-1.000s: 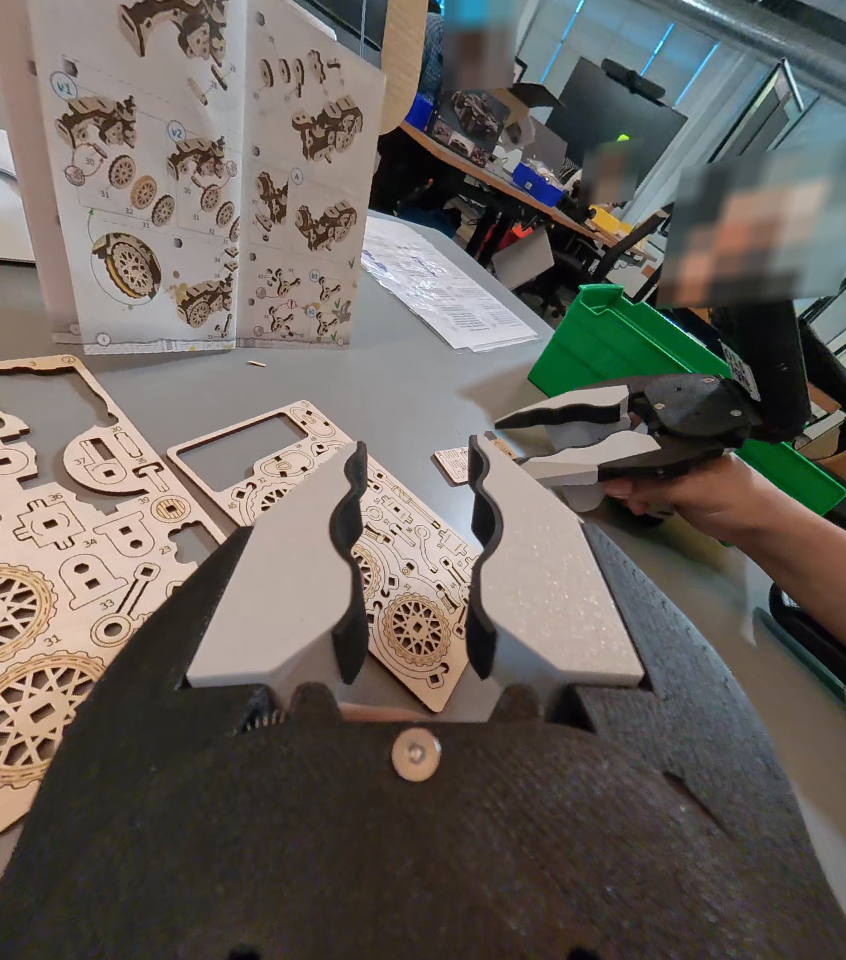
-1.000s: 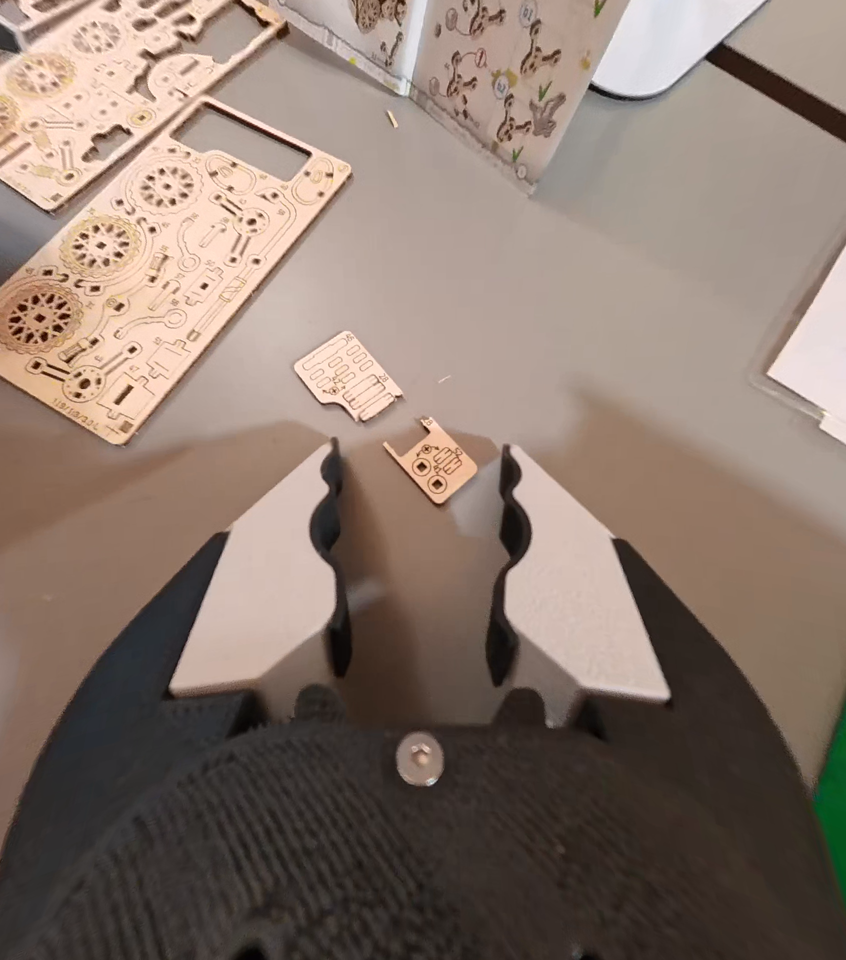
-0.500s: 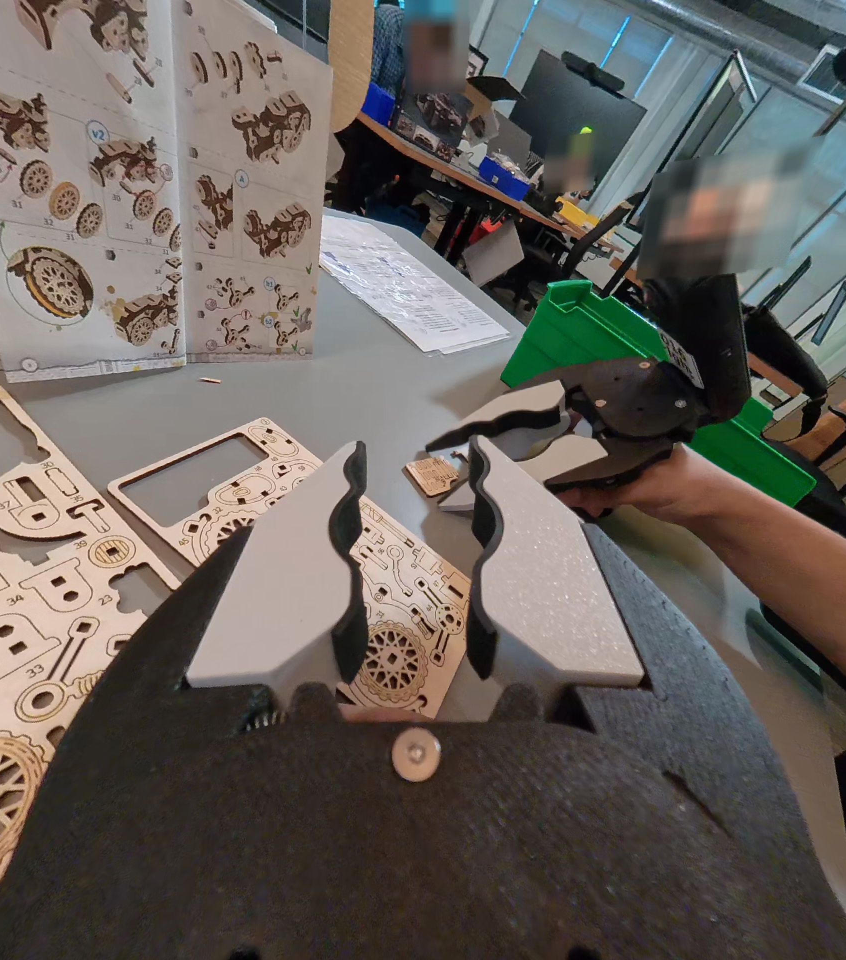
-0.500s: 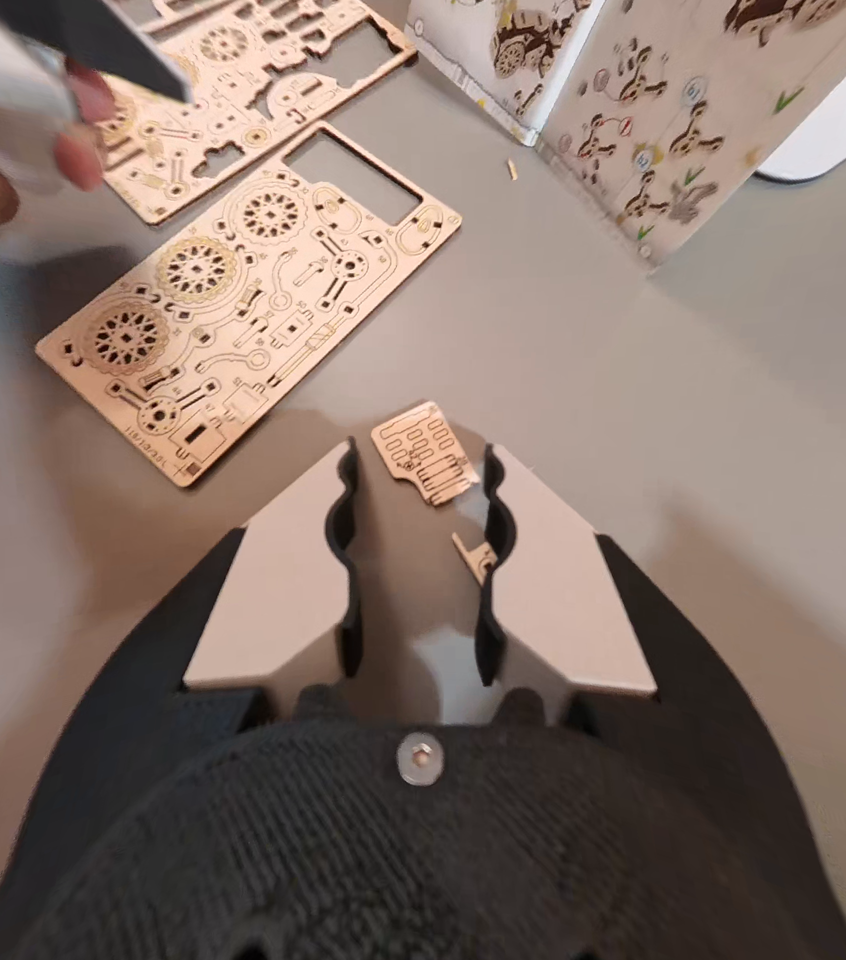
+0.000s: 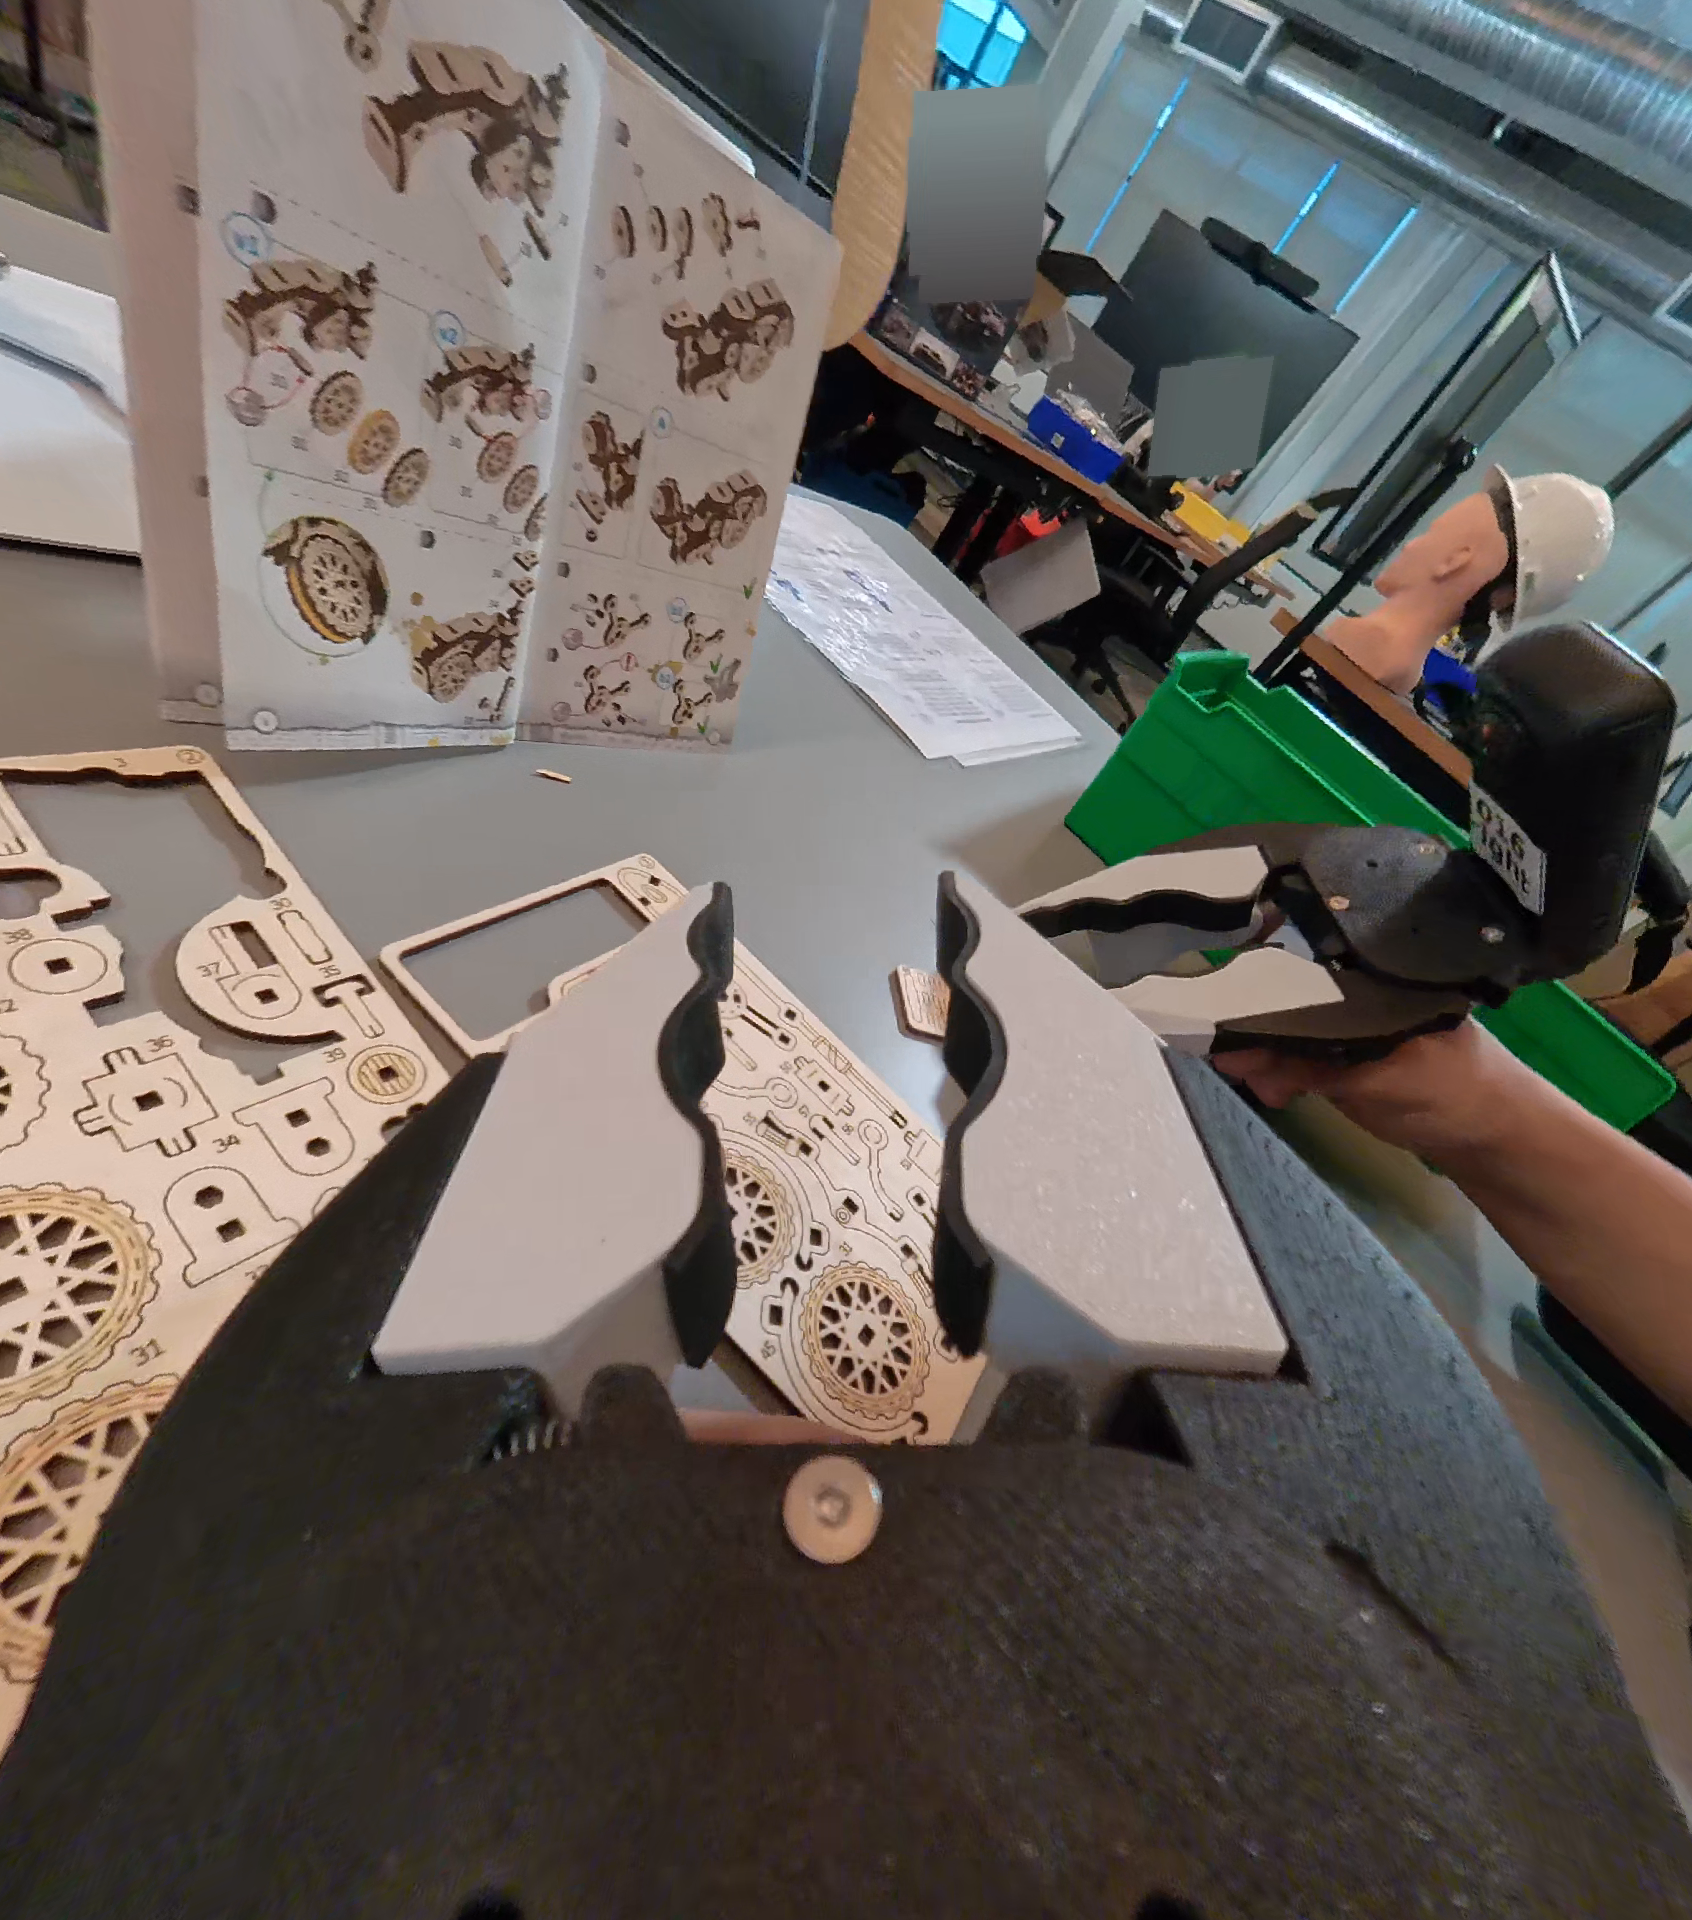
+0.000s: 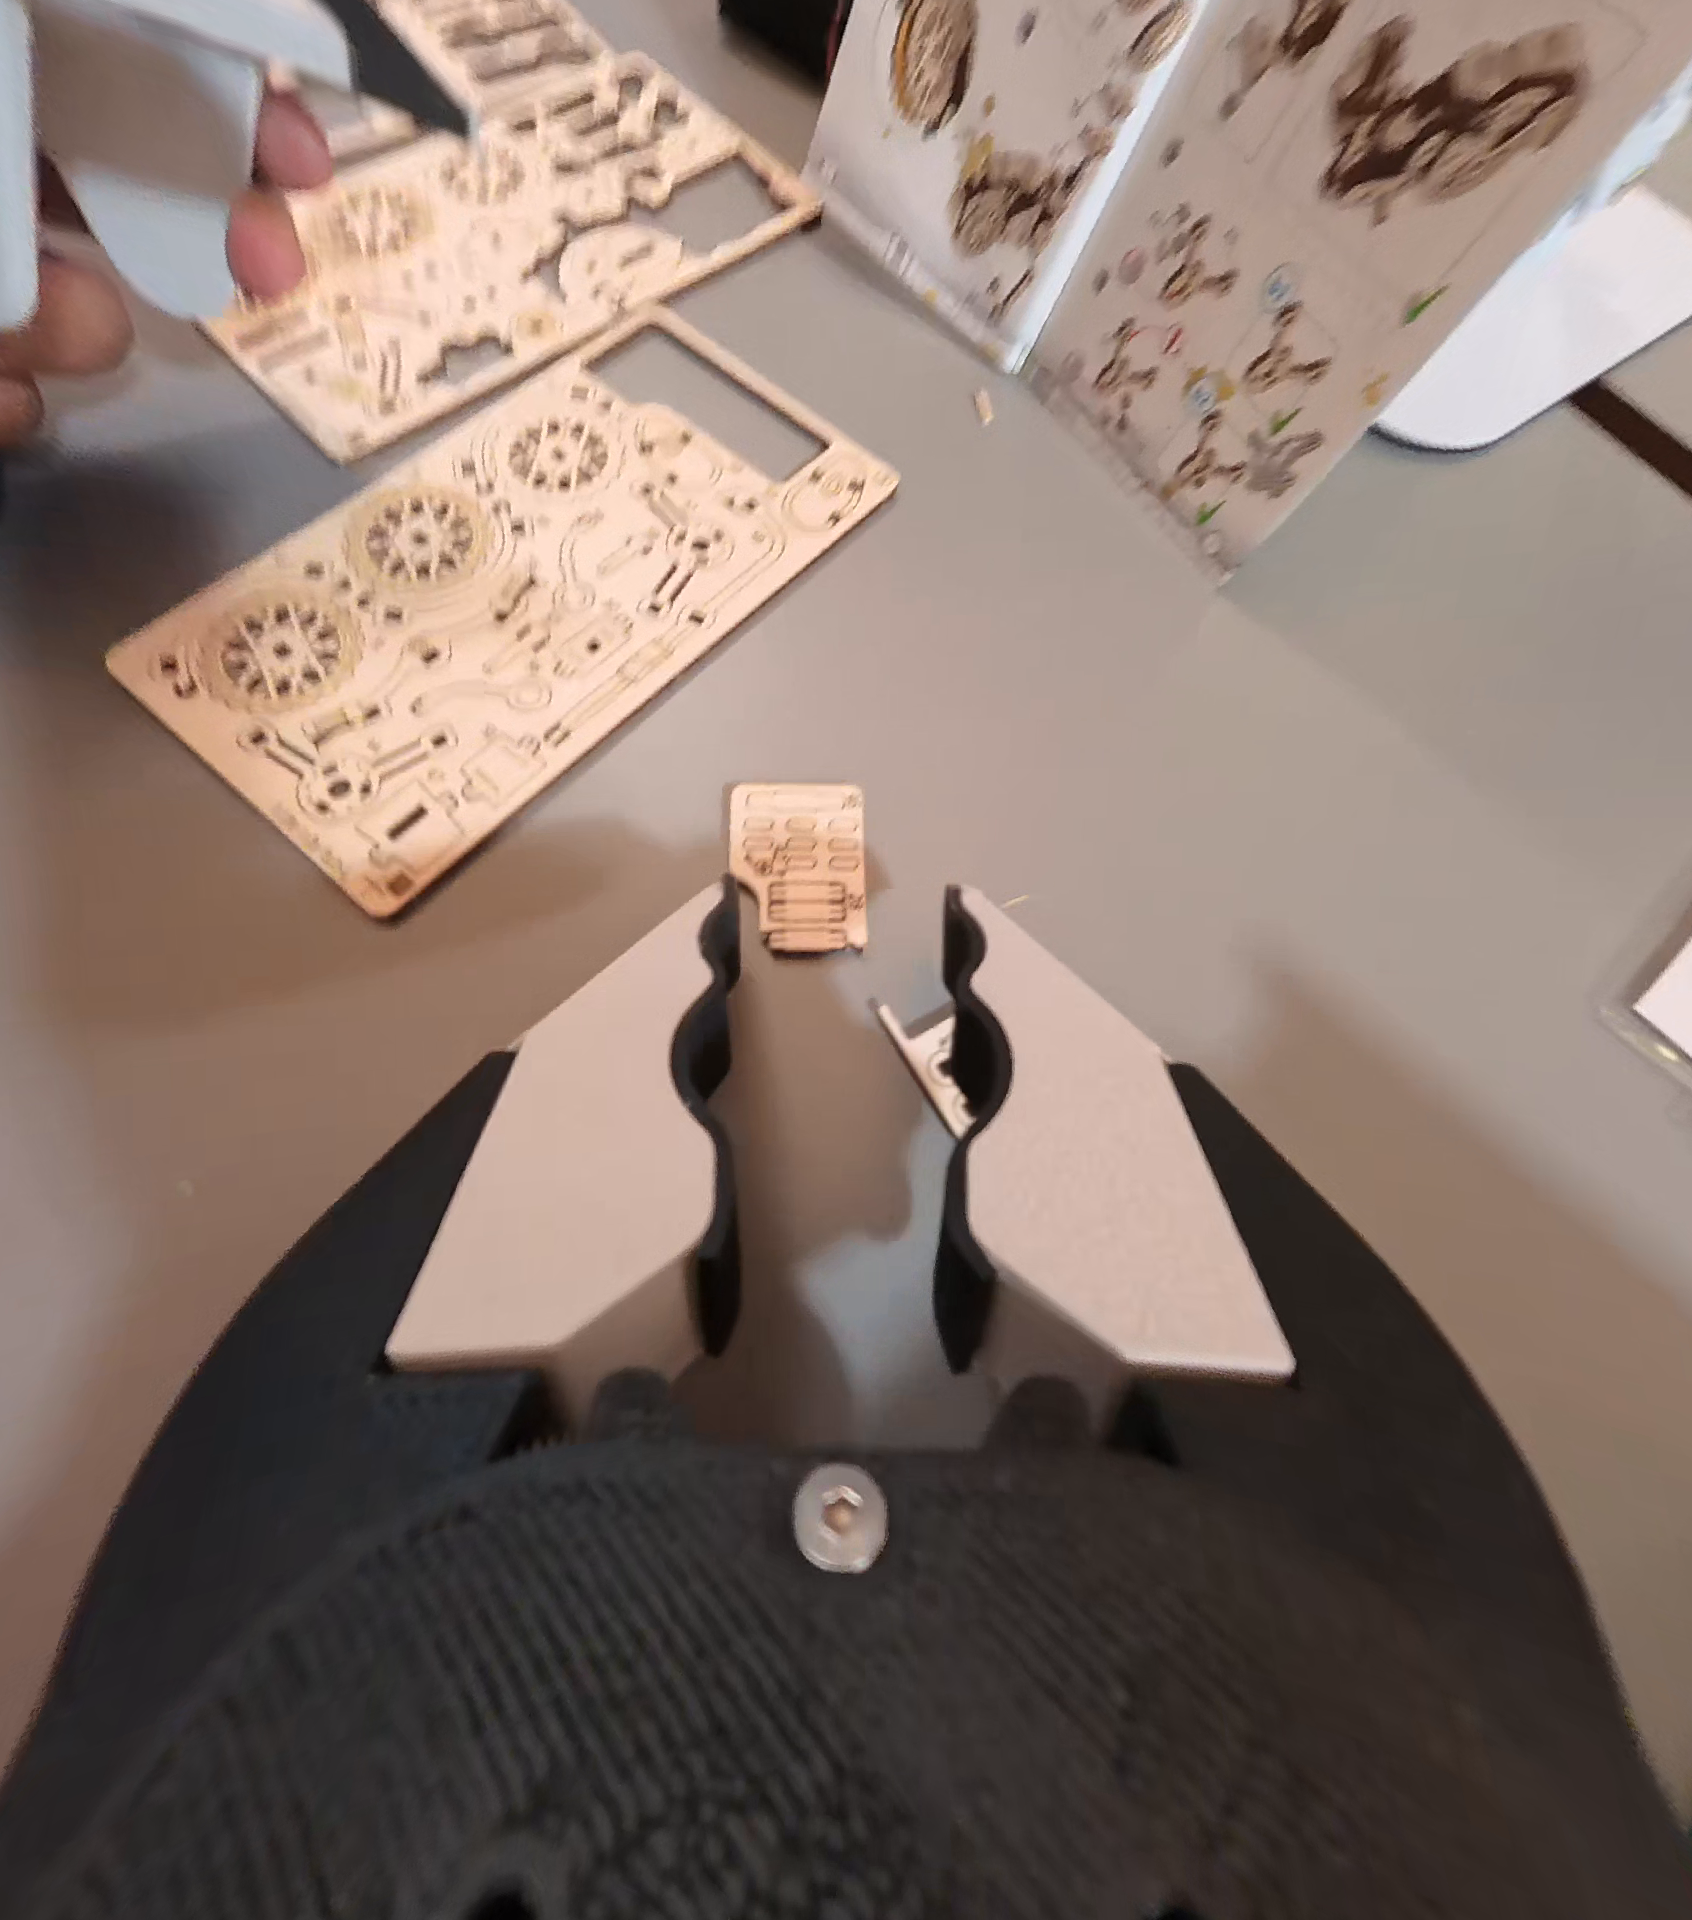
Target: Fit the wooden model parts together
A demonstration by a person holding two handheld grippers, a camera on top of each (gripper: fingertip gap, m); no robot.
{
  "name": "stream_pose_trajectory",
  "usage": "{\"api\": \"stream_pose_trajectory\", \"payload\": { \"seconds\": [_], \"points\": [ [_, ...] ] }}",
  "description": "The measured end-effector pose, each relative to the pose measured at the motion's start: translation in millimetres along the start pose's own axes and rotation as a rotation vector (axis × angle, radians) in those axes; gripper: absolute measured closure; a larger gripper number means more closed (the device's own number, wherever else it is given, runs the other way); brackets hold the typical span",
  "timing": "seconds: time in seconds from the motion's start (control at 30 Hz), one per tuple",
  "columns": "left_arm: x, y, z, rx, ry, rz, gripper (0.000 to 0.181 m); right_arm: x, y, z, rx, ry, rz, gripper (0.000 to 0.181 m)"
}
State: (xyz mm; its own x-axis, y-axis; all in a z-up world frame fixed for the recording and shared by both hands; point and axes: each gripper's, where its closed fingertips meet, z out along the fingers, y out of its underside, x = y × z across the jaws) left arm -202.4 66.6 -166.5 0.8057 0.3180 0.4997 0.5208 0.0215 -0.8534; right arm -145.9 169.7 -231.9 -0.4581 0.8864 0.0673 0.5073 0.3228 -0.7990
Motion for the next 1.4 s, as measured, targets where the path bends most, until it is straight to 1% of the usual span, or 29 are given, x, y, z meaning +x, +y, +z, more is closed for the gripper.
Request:
{"api": "stream_pose_trajectory", "payload": {
  "seconds": [0.17,0.37,0.6,0.73,0.87,1.03,1.13,1.27,1.4],
  "points": [
    [-9.2,-7.3,-4.7,0.033,-0.030,-0.046,0.144,2.0,-12.5,-6.5,0.077,0.008,0.018,0.145],
    [-15.1,-4.3,-5.6,0.018,-0.072,-0.015,0.144,-8.2,-28.1,-3.3,0.147,-0.023,0.006,0.145],
    [-17.6,3.1,-9.6,-0.018,-0.125,0.067,0.144,-20.3,-33.0,4.5,0.143,-0.088,0.008,0.143],
    [-17.6,4.8,-13.5,-0.022,-0.135,0.068,0.143,-30.2,-31.6,11.7,0.108,-0.131,-0.013,0.141],
    [-20.3,6.4,-16.1,-0.033,-0.154,0.068,0.139,-42.7,-29.7,16.8,0.077,-0.163,-0.040,0.134],
    [-20.7,10.1,-15.3,-0.058,-0.162,0.067,0.135,-74.5,-31.4,16.6,0.079,-0.242,-0.123,0.120],
    [-20.6,12.5,-14.5,-0.072,-0.155,0.052,0.134,-87.7,-28.2,18.8,0.057,-0.252,-0.178,0.115],
    [-21.1,14.7,-13.9,-0.082,-0.145,0.026,0.134,-91.5,-22.0,23.1,0.017,-0.236,-0.229,0.114],
    [-20.8,15.0,-13.7,-0.085,-0.140,0.022,0.134,-82.9,-30.9,18.0,0.074,-0.236,-0.173,0.118]
  ]
}}
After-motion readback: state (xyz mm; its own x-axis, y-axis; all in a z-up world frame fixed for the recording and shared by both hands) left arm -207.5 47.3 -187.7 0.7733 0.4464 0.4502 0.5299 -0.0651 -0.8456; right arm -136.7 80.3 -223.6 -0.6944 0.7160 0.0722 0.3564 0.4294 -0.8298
